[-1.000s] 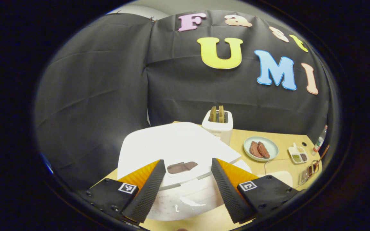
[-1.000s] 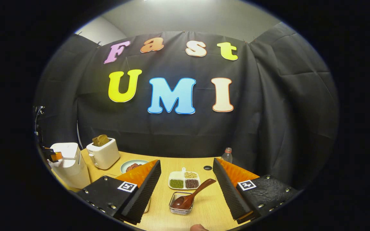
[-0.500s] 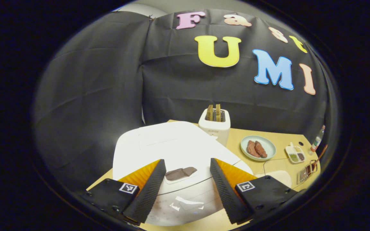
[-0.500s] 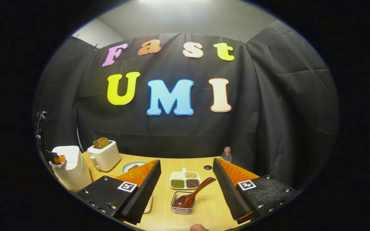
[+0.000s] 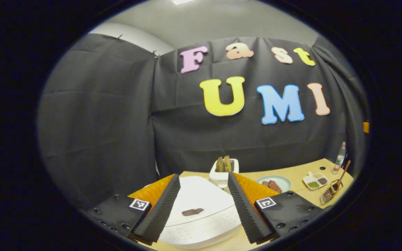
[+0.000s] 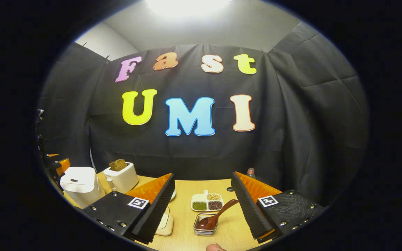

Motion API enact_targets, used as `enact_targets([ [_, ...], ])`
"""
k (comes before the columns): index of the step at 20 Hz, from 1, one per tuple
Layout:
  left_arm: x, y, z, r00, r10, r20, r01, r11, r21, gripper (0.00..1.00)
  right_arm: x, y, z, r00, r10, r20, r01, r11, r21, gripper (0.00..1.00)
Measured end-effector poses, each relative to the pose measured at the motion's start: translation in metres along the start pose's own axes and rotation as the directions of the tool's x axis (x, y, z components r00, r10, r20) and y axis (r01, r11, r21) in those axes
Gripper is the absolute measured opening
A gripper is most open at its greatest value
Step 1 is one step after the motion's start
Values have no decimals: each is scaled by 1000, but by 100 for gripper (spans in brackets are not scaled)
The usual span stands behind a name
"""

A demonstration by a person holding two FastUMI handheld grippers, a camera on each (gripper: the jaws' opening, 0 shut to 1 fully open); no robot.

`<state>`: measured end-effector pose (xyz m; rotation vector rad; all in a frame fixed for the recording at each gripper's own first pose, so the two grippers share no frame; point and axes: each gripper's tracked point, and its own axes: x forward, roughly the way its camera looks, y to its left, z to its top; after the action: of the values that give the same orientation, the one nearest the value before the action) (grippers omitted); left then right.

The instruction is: Close the left gripper, press the button to open the rice cooker; take a wooden spoon from the chopstick holder with the right hand, scoop a spoonful of rice and pour it into the rice cooker, then put the wooden spoon back into the chopstick holder.

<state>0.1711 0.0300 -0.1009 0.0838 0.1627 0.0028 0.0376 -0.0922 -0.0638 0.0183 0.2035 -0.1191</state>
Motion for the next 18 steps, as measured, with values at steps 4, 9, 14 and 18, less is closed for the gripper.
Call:
enact_targets([
  [4,-37,-30,38,993,-66,95,69,997,-26,99,-15,13,15,999,10,49,-10,1000,15,98],
  [9,-63,-51,56,987,-112,114,123,988,-90,95,-30,22,23,995,13,100,-13,1000,-7,98],
  [14,-81,-48,70,984,-101,146,116,989,-92,92,-39,26,33,991,12,136,-11,1000,-2,98],
  [18,-90,-45,75,982,-98,162,112,991,-76,95,-42,28,39,988,20,155,-17,1000,-21,98],
])
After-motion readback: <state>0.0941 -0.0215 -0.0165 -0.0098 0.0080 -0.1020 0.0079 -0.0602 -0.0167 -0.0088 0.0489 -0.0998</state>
